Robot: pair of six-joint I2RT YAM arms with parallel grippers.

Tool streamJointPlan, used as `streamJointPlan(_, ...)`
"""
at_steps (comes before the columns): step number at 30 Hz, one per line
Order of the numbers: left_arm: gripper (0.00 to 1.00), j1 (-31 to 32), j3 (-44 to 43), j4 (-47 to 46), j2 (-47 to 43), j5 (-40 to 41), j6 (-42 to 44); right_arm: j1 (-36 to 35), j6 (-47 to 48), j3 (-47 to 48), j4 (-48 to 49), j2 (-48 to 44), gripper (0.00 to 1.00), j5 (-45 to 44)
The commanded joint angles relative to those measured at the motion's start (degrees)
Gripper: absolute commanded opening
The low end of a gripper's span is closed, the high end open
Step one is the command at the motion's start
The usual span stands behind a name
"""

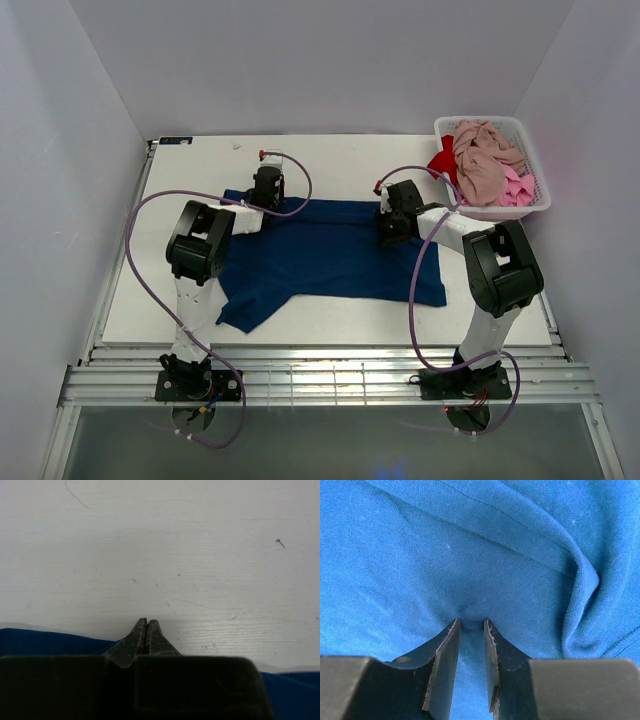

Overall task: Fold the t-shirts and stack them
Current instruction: Fold the flattened tshirt in 1/3 of the way

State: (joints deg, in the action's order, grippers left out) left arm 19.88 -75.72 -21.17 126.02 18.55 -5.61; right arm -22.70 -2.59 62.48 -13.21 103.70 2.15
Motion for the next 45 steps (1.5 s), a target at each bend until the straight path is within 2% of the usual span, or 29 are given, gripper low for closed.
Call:
streamJointPlan(1, 0.00, 0.16, -1.09, 0.43, -1.74, 2.19, 0.16, -0.42, 0.13, 0.28, 0.56, 2.38, 0.32, 0.66)
streamJointPlan(11, 0.00, 0.25, 2.15, -0.71, -6.30, 5.62, -0.81, -0.86, 0.04, 0.19, 0.64, 2.73, 0.32, 0.83)
streamJointPlan(21, 0.00, 1.92, 18.76, -2.83, -20.89, 9.40, -7.13, -1.65, -0.40, 0.37, -0.06, 1.68, 0.32, 1.10)
streamJointPlan(31, 0.00, 8.50, 29.22, -2.21, -25.91, 11.51, -11.18, -2.35, -0.40, -0.69, -1.02, -1.31, 0.32, 0.22)
streamJointPlan(45, 0.00, 16.50, 37.49, 8.59, -34.25, 18.36, -20.49, -3.40, -0.93, -2.45, -1.38, -4.38, 0.32, 0.31)
